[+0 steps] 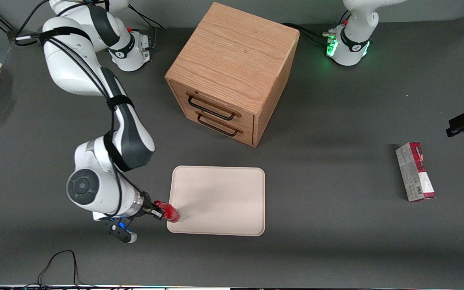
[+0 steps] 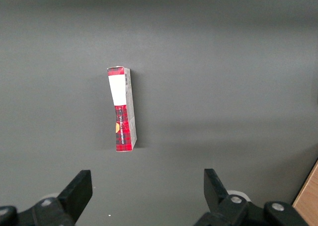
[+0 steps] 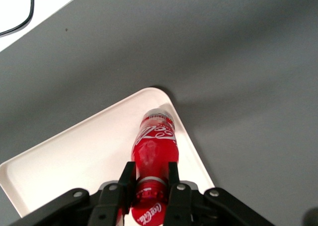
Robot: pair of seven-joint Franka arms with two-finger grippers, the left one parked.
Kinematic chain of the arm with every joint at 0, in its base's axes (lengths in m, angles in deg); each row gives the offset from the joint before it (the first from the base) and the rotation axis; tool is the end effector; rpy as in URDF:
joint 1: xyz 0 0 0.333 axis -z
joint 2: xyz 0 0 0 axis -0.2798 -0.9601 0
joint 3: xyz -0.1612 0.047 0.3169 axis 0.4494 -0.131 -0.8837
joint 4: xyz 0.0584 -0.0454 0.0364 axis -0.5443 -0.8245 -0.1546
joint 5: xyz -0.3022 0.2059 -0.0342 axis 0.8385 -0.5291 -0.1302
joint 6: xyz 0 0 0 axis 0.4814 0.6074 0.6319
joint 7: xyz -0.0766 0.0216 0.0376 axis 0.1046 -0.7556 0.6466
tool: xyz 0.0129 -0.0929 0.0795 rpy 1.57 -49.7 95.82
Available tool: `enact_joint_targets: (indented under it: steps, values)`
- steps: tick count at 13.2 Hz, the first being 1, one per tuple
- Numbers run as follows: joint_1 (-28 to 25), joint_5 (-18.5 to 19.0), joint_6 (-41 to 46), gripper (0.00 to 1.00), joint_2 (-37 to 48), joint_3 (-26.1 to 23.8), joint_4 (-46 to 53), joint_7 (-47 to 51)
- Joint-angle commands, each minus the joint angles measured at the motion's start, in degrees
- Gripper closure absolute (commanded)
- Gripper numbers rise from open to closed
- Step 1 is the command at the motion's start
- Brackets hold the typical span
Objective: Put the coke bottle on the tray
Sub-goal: 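Lower the bottle onto the tray's rim and open the right gripper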
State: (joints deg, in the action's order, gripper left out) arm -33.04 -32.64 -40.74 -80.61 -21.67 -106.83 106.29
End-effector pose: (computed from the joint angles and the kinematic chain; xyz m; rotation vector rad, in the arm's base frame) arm 0.7566 0.2517 0.3632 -2.9401 0.8257 -0.0165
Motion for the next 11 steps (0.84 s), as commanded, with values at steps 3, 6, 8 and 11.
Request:
enact_joint_targets:
  steps: [3,6,8,11]
  values:
    - [-1.1,1.7,-1.2,1.00,-1.6,0.5,2.9,4.8]
    - [-1.2,2.1,-1.8,1.00,-1.7,0.5,2.7,4.9]
    - [-1.6,2.5,-1.9,1.00,-1.8,0.5,2.6,4.9]
    - [-1.6,2.5,-1.9,0.99,-2.1,0.5,2.6,4.9]
